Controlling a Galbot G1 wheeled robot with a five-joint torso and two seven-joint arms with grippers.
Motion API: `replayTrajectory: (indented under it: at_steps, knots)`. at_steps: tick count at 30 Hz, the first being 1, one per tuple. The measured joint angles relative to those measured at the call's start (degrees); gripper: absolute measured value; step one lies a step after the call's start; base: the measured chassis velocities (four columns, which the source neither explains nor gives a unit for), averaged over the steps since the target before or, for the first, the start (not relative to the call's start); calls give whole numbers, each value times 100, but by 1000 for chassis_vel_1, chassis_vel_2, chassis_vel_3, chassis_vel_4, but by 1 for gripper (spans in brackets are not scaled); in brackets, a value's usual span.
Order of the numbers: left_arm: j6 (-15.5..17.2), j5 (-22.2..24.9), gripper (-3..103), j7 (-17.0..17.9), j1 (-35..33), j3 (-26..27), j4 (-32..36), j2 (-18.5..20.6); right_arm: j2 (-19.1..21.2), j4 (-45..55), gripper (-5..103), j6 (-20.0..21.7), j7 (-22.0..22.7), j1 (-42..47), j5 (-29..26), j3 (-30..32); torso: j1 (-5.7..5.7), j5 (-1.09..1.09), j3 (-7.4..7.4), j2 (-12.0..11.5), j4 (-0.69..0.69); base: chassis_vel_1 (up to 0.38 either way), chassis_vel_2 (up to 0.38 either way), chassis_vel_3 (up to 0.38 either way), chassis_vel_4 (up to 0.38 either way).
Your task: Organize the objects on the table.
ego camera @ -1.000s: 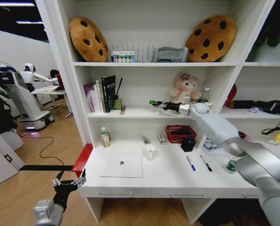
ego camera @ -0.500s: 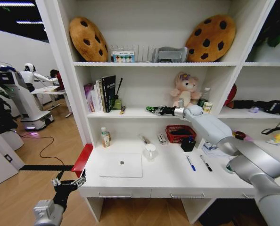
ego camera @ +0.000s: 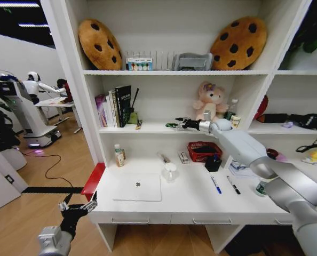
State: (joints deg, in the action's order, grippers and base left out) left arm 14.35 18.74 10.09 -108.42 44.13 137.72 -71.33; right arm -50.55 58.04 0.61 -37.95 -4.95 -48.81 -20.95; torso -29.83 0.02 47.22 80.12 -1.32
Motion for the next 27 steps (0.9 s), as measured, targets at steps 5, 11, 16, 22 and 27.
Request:
replayTrajectory:
  at_steps: [5,11,16,22,27]
  knots:
    - [0,0,100,1,1,1,0,0,767,1612,100,5,1147,796,-280,649,0,-2,-1,0,2,0,0,0,0]
    - [1,0,100,0,0,0,-1,0,2056,4132,100,114,3141,3495,-551,2937,2,5,-1,1,-7,0,0,0,0]
    - [0,0,100,0,0,0,0,0,1895,5392,100,331,3963,6169,-328,5493,3,-7,-3,3,0,0,0,0,0]
    - [1,0,100,-1,0,0,0,0,181,6657,100,516,4542,9332,482,7116,2,0,-2,2,-3,0,0,0,0]
    - [0,0,100,1,0,1,0,0,-1023,6994,100,411,4488,10540,1138,7321,3,-4,-2,2,-1,0,0,0,0]
